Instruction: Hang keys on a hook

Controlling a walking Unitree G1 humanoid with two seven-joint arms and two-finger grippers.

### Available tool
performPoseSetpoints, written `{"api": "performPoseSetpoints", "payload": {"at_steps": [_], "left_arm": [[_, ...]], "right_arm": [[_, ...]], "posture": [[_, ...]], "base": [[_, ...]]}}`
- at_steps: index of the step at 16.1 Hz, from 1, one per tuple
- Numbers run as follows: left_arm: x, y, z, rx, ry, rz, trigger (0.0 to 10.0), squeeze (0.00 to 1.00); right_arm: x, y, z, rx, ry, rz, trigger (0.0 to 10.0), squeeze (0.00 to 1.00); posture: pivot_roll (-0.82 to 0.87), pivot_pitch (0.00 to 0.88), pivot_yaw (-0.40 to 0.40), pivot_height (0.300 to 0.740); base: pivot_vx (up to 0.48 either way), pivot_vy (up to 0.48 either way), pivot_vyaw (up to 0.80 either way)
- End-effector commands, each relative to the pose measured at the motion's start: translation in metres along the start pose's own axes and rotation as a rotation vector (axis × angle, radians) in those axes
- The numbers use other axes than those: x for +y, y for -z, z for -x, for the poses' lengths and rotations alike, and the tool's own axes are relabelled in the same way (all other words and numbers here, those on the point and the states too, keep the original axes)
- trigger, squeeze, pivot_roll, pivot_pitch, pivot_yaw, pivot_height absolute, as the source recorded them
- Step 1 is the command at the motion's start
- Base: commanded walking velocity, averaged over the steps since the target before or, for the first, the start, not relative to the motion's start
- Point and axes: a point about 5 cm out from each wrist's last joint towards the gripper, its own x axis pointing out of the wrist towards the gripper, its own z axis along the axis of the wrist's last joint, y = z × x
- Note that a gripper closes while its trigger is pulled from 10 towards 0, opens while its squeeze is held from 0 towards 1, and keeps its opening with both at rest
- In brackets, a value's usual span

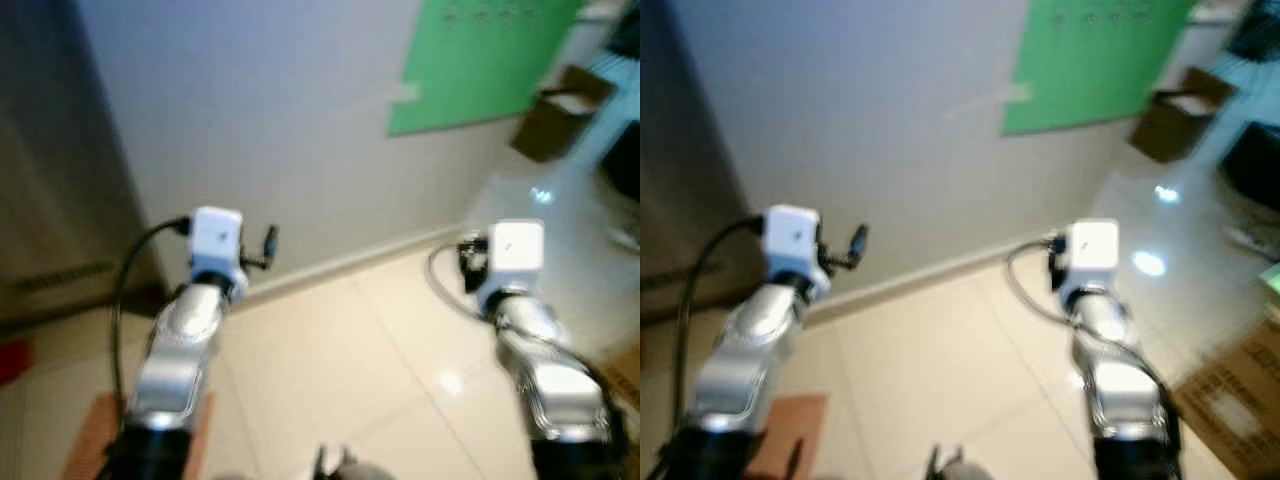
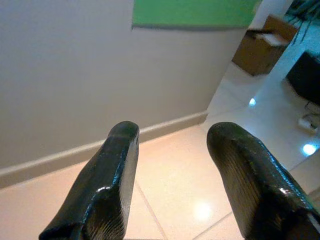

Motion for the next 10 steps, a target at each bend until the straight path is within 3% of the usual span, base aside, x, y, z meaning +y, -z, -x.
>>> {"api": "performPoseSetpoints", "payload": {"at_steps": [1,4,6,9,10], "left_arm": [[-0.004,-0.005,0.000,-0.021,0.026,-0.002,10.0,0.00],[-0.006,-0.001,0.000,-0.033,0.058,-0.031,10.0,0.00],[-0.005,0.011,0.000,-0.046,0.086,-0.139,10.0,0.00],[-0.006,0.007,0.000,-0.074,0.106,-0.108,10.0,0.00],[-0.007,0.005,-0.002,-0.076,0.127,-0.114,10.0,0.00]], "right_arm": [[-0.006,-0.003,0.002,-0.008,0.021,0.019,10.0,0.00],[-0.014,0.003,0.004,0.007,0.062,0.048,10.0,0.00],[-0.025,0.016,0.010,-0.059,0.123,0.056,10.0,0.00],[-0.022,0.020,0.014,-0.075,0.115,0.037,10.0,0.00],[-0.020,0.022,0.014,-0.069,0.116,0.013,10.0,0.00]], "posture": [[-0.03,0.000,-0.090,0.718],[-0.05,0.000,-0.076,0.718],[-0.05,0.000,-0.066,0.718],[-0.05,0.000,-0.061,0.718],[-0.06,0.000,-0.063,0.718]], "base": [[0.000,0.000,-0.78],[0.000,0.000,-0.78],[0.000,0.000,-0.78],[0.162,0.000,-0.78],[0.319,0.000,0.00]]}}
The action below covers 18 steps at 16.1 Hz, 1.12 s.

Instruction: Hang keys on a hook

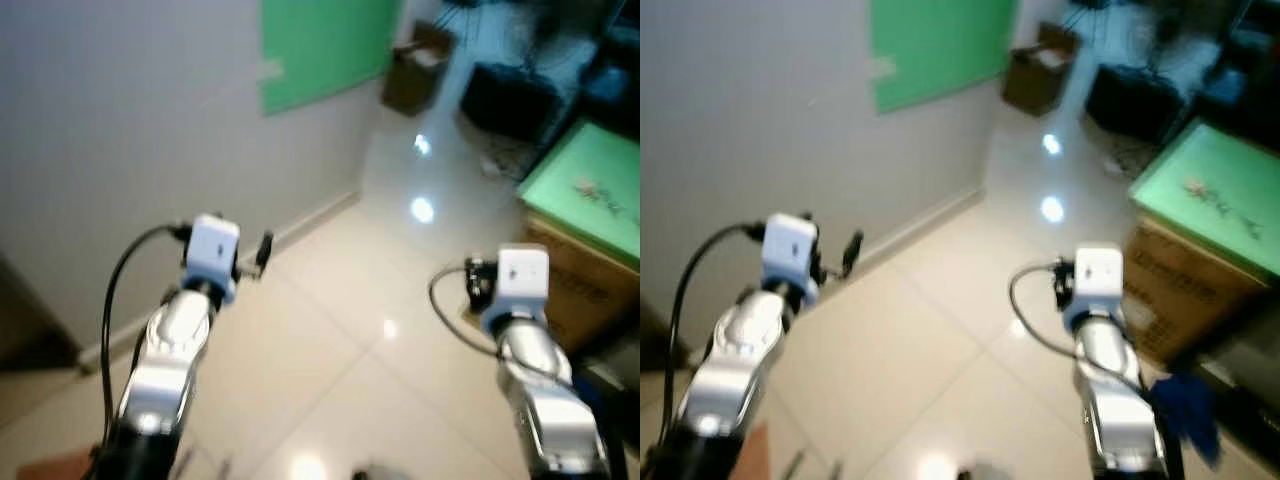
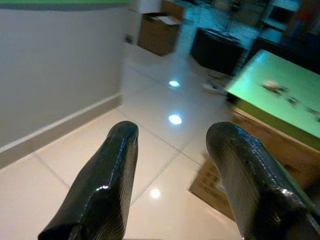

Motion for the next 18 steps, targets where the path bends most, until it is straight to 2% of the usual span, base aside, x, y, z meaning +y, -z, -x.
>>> {"api": "performPoseSetpoints", "payload": {"at_steps": [1,6,10,18], "left_arm": [[-0.0042,-0.0065,-0.0029,-0.023,0.039,-0.004,10.0,0.00],[-0.0103,-0.0035,-0.0053,-0.039,0.086,0.022,10.0,0.00],[-0.0096,-0.0052,-0.0064,-0.047,0.098,0.025,10.0,0.00],[-0.0088,-0.0055,-0.0092,-0.058,0.108,0.029,10.0,0.00]], "right_arm": [[-0.0037,-0.0011,-0.0006,-0.007,0.019,-0.009,10.0,0.00],[-0.0061,-0.0048,-0.0026,-0.061,0.026,0.002,10.0,0.00],[-0.0080,-0.0050,-0.0031,-0.061,0.039,-0.011,10.0,0.00],[-0.0122,-0.0070,-0.0031,-0.079,0.060,-0.033,10.0,0.00]], "posture": [[-0.06,0.000,-0.063,0.718],[-0.07,0.000,-0.053,0.718],[-0.07,0.000,-0.047,0.718],[-0.08,0.000,-0.036,0.718]], "base": [[0.337,0.000,0.00],[0.396,0.000,0.00],[0.423,0.000,0.00],[0.460,0.000,-0.80]]}}
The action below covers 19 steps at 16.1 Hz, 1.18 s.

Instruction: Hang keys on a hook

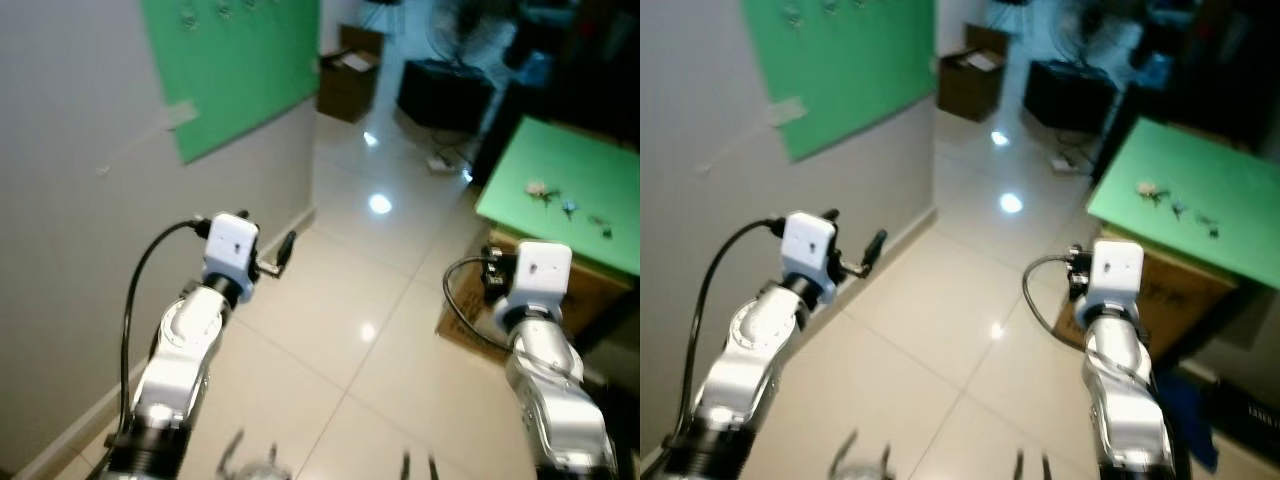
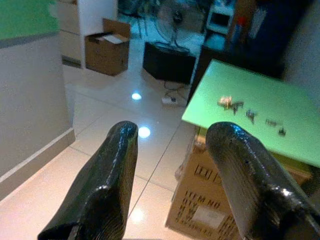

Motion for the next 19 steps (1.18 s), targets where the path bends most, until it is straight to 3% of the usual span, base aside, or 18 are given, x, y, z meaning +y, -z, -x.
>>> {"api": "performPoseSetpoints", "payload": {"at_steps": [1,8,19], "left_arm": [[-0.005,-0.006,-0.005,-0.022,0.021,0.009,10.0,0.00],[-0.006,-0.006,-0.007,-0.025,0.030,0.004,10.0,0.00],[-0.007,-0.006,-0.007,-0.022,0.015,0.011,10.0,0.00]], "right_arm": [[-0.010,0.000,0.000,-0.003,0.034,0.012,10.0,0.00],[-0.013,-0.003,0.000,-0.012,0.051,0.008,10.0,0.00],[-0.005,-0.016,-0.008,-0.057,-0.016,0.044,10.0,0.00]], "posture": [[-0.08,0.000,-0.036,0.718],[-0.09,0.000,-0.026,0.718],[-0.09,0.000,-0.042,0.718]], "base": [[0.465,0.000,-0.80],[0.460,0.000,-0.80],[0.458,0.000,0.00]]}}
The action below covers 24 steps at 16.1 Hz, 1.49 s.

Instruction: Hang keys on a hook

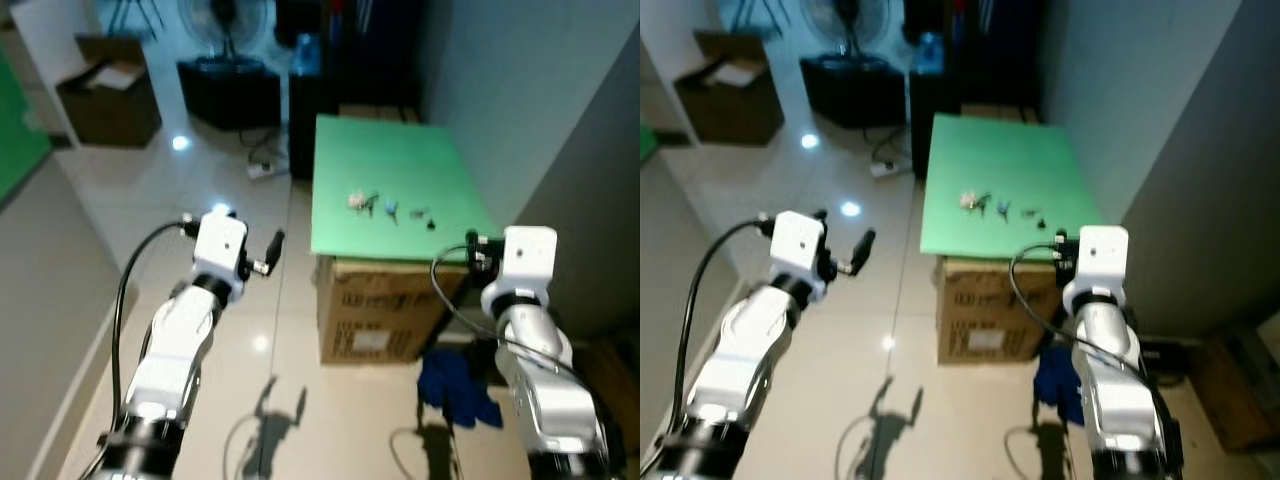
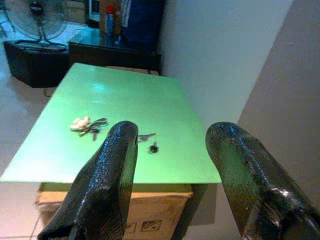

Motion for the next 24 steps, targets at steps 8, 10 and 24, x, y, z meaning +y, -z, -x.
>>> {"api": "performPoseSetpoints", "payload": {"at_steps": [8,10,24], "left_arm": [[-0.010,-0.006,-0.005,-0.020,0.031,0.011,10.0,0.00],[-0.011,-0.006,-0.005,-0.022,0.034,0.012,10.0,0.00],[-0.009,-0.004,0.000,-0.011,0.041,0.003,10.0,0.00]], "right_arm": [[-0.010,0.008,0.002,0.064,0.034,0.032,10.0,0.00],[-0.009,0.008,0.003,0.059,0.024,0.029,10.0,0.00],[-0.006,0.014,0.004,0.094,-0.028,0.074,10.0,0.00]], "posture": [[-0.10,0.000,-0.043,0.718],[-0.11,0.000,-0.044,0.718],[-0.09,0.000,-0.044,0.718]], "base": [[0.459,0.000,-0.20],[0.459,0.000,-0.80],[0.463,0.000,-0.22]]}}
